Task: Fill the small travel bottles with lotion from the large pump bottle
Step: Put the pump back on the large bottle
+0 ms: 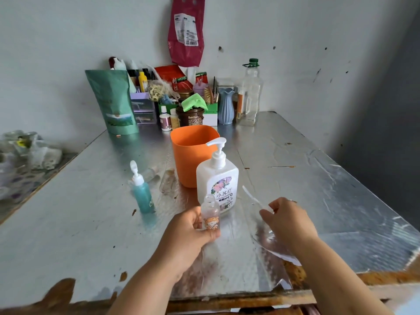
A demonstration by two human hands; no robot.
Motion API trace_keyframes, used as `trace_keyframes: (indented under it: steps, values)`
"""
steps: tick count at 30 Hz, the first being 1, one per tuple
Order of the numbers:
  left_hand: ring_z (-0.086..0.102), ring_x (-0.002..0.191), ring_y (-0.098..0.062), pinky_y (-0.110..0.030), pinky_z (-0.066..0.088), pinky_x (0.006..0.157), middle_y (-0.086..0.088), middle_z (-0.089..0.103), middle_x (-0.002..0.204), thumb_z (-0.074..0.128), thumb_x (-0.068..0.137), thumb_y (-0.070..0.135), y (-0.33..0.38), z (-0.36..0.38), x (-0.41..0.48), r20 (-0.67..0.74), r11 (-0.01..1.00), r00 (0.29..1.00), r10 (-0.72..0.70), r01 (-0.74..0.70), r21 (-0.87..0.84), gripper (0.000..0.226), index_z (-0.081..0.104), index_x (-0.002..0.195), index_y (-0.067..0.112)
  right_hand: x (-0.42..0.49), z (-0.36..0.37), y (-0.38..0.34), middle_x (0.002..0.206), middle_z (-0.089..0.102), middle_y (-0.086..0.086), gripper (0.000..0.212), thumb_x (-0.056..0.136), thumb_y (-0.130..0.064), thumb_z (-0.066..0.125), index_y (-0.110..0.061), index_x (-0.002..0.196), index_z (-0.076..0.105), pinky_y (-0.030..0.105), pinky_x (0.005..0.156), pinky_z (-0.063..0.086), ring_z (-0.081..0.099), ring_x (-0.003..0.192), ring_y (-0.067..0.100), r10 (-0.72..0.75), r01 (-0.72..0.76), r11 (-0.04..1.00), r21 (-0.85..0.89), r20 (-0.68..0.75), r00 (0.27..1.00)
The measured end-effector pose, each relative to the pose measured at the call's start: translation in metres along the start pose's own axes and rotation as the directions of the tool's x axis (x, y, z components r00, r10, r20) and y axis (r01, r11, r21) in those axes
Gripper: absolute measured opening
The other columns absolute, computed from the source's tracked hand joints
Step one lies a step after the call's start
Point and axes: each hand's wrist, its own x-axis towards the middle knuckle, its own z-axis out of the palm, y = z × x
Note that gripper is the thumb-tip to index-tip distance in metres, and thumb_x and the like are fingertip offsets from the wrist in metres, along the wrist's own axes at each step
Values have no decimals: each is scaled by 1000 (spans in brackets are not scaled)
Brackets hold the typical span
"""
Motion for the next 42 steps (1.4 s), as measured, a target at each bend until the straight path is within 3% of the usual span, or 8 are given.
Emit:
trace_keyframes:
  steps: [6,13,18,23,27,31,38,42]
  values:
    - [70,78,0,-11,51,59,13,76,87,78,78,6,8,-2,2,-15,996,999,-33,31,-83,32,70,104,24,-6,-21,-11,75,67,-3,18,82,-31,73,-19,93,65,24,54,43,61,62,11,1,22,875,485,-47,999]
    - [69,86,1,-15,49,75,17,75,92,78,78,8,16,-9,2,-45,996,999,-16,12,-89,33,69,105,25,-11,-39,-32,76,62,1,15,77,-26,79,-20,89,71,29,67,48,53,65,15,29,62,536,842,-91,995]
    - [69,87,3,-18,48,76,20,74,93,78,78,10,19,-17,3,-105,995,994,8,-18,-99,31,68,99,30,-26,-61,-51,77,64,-3,23,66,-22,77,-20,87,70,27,72,51,59,73,11,-120,105,361,927,-66,991]
    - [69,91,0,-18,49,78,17,74,97,80,76,11,18,-24,2,-172,996,985,10,-26,-90,35,68,103,29,-39,-72,-73,68,68,-5,18,68,-17,79,-22,84,72,34,79,55,61,68,13,-287,150,512,846,4,958]
    - [64,91,4,-12,43,70,20,71,98,77,80,12,15,-32,0,-224,1000,974,11,-14,-12,35,65,108,30,-45,-74,-85,65,70,-4,19,72,-17,81,-25,86,71,11,57,50,65,61,9,-357,238,657,716,17,934]
    - [57,90,4,-11,36,66,26,61,91,75,83,20,13,-42,-6,-275,990,961,28,11,140,32,58,103,37,-47,-75,-95,60,67,-11,18,74,-23,81,-29,88,71,10,52,46,65,60,6,-401,301,761,575,53,914]
    - [54,122,-15,-24,40,97,5,56,133,66,90,30,11,-46,-14,-278,930,960,-26,125,345,52,48,138,29,-48,-83,-124,83,69,-12,20,76,-27,79,-33,92,69,17,58,53,65,66,4,-512,455,839,298,153,845]
    - [52,126,-14,-28,40,104,6,53,139,64,91,35,5,-44,-16,-224,904,973,-58,147,402,56,42,142,30,-47,-82,-151,81,65,-13,14,81,-24,71,-33,93,70,12,52,50,60,64,6,-607,612,788,67,253,753]
